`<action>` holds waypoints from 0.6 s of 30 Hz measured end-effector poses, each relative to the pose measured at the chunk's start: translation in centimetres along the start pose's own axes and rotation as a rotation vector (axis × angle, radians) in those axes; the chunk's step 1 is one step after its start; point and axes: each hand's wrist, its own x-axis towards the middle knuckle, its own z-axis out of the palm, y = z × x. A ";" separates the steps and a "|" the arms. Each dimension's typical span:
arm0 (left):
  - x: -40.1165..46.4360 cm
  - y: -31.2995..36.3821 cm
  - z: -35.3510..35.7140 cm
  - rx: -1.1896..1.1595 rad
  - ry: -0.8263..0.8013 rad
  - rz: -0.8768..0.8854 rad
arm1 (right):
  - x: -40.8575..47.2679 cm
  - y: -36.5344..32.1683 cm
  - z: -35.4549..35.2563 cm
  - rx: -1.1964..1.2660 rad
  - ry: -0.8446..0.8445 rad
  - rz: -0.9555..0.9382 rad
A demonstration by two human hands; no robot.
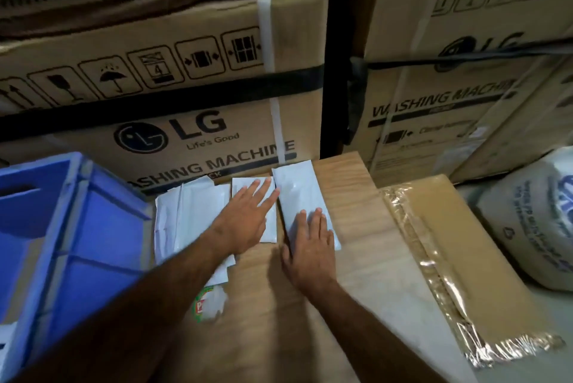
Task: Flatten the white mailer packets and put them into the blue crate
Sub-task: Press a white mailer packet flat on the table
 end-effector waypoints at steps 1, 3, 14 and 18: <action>1.4 -0.2 0.5 0.030 0.008 0.021 | 0.5 0.5 0.9 -0.007 0.014 0.009; 3.8 -0.3 1.8 0.054 0.021 0.061 | 1.3 1.6 2.4 0.001 0.054 0.014; 6.7 0.9 3.4 0.041 0.123 0.077 | -0.2 6.2 1.6 0.088 0.154 -0.133; -1.0 3.6 2.7 -0.031 0.148 -0.066 | -3.5 5.4 -0.4 0.049 0.181 -0.229</action>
